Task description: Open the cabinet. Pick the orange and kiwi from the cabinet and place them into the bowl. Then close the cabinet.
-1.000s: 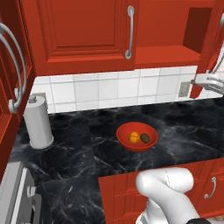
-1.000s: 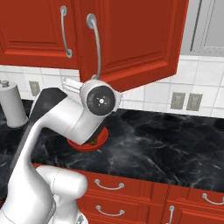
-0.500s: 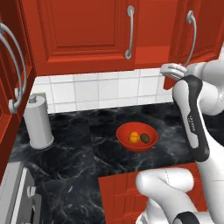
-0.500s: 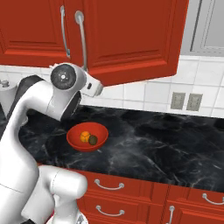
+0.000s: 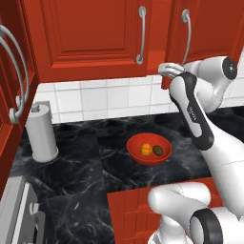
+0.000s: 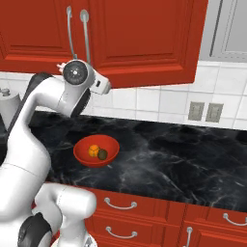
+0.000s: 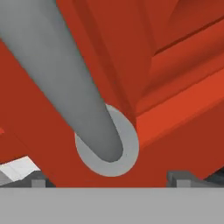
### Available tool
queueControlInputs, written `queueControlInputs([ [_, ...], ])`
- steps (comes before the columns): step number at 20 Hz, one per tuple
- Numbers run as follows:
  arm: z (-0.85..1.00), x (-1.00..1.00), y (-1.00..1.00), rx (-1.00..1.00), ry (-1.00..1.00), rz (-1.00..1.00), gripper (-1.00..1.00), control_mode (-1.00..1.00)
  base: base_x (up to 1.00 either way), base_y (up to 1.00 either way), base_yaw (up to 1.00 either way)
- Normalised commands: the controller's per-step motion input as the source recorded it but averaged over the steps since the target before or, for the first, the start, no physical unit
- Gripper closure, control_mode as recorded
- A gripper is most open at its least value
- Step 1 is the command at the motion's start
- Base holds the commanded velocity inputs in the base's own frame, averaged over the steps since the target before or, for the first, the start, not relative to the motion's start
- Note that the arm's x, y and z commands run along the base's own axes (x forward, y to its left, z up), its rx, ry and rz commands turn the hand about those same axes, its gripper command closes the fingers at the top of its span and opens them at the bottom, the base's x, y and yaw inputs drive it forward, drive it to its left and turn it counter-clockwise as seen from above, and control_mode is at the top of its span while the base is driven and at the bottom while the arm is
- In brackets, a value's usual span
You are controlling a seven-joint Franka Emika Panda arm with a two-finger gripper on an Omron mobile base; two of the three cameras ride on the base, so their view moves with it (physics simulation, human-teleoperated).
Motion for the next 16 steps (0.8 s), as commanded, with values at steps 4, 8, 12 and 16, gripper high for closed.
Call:
queueControlInputs([
  [4,-0.98,1.00,-0.01,-0.09,-0.60,0.00,-1.00,-1.00,0.00,0.00,0.00],
  [8,-0.53,1.00,-0.20,0.00,-0.46,0.00,-1.00,-1.00,0.00,0.00,0.00],
  [12,-0.12,1.00,-0.14,0.05,-0.24,-0.05,-1.00,-1.00,0.00,0.00,0.00],
  [16,0.00,1.00,-0.21,0.13,-0.05,-0.05,-1.00,-1.00,0.00,0.00,0.00],
])
